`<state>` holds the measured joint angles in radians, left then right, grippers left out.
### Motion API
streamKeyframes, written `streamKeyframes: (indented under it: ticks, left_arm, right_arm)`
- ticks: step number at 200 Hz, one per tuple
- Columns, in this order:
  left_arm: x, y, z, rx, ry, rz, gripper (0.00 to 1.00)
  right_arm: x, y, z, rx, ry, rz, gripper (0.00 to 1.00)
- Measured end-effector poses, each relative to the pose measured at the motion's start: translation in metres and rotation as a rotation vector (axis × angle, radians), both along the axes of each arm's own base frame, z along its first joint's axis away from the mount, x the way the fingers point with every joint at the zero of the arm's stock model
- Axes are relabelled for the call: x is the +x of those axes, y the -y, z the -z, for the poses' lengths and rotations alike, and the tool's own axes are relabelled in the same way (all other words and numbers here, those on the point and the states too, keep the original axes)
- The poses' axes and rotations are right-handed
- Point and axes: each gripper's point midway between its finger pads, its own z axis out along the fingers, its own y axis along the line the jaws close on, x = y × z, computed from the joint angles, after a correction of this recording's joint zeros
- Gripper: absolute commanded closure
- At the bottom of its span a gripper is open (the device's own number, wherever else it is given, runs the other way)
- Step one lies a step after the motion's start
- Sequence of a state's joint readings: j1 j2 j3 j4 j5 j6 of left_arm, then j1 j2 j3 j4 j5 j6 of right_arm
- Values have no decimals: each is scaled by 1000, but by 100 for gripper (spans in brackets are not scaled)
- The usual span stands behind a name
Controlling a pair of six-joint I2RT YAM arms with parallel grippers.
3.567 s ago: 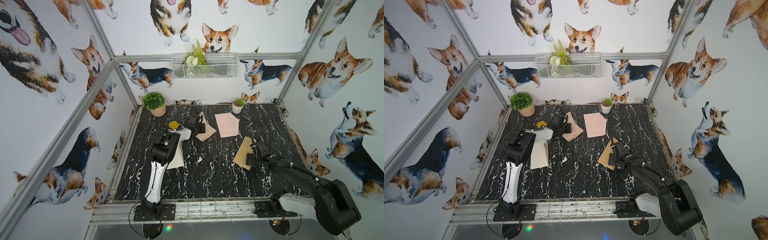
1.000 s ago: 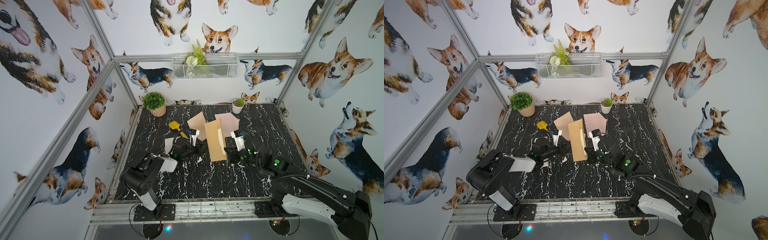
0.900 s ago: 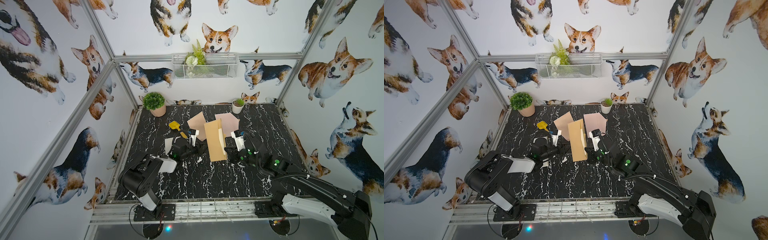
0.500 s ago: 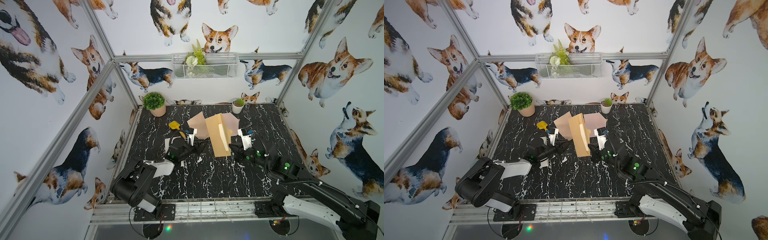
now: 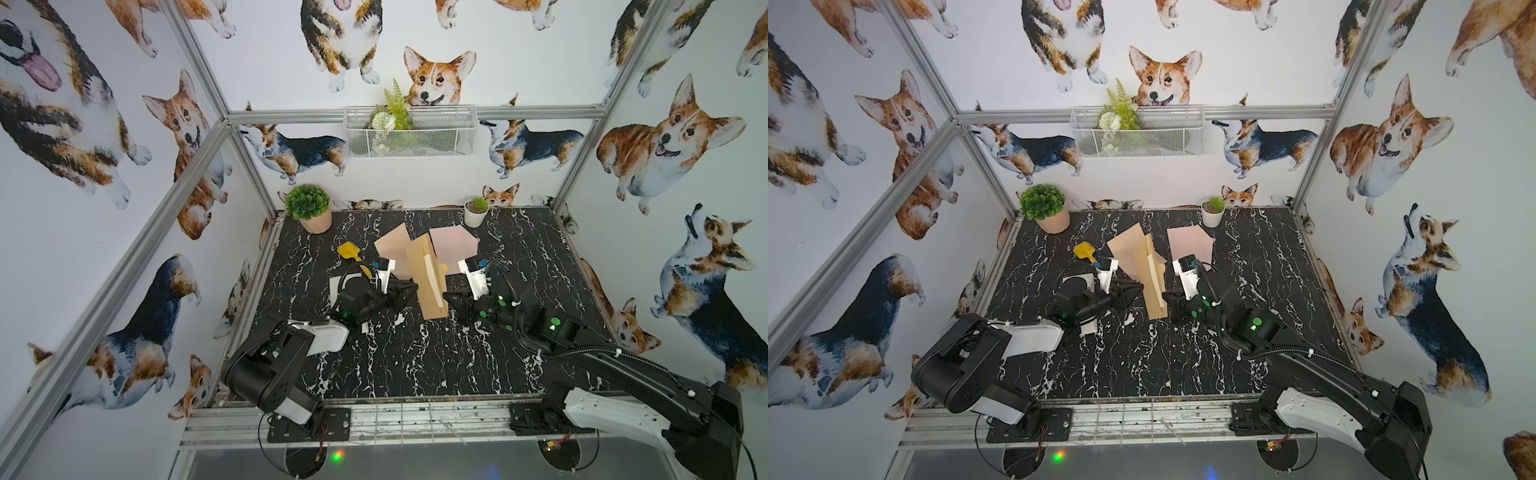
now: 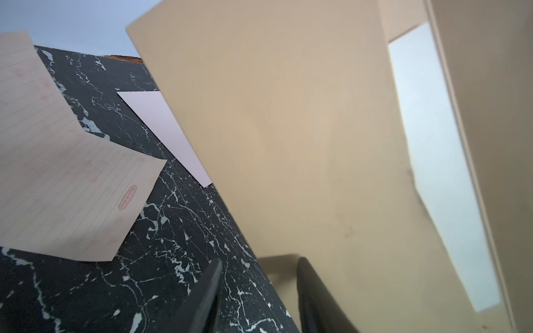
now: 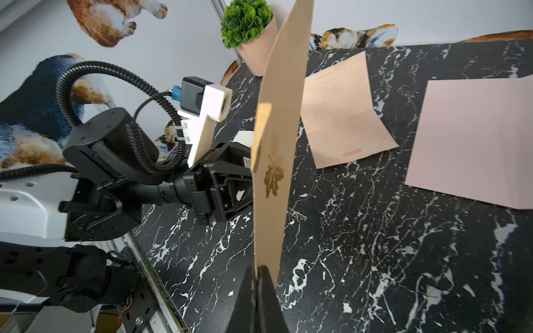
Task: Take the letter paper out of the envelope
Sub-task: Pick up the envelope from the center of the board.
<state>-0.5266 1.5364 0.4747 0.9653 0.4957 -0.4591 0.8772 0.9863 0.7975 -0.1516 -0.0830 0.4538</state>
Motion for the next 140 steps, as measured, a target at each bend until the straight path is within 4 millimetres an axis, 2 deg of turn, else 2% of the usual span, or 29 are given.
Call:
streamKeyframes:
  ticks: [41, 105, 140]
  left_arm:
    - [-3, 1, -5, -17, 18, 14, 52]
    - [-11, -1, -21, -58, 51, 29, 50]
    - [-14, -2, -28, -69, 70, 30, 49]
  right_arm:
    - [-10, -8, -1, 45, 14, -74, 100]
    - [-13, 1, 8, 37, 59, -66, 100]
    - [-12, 5, 6, 49, 91, -59, 100]
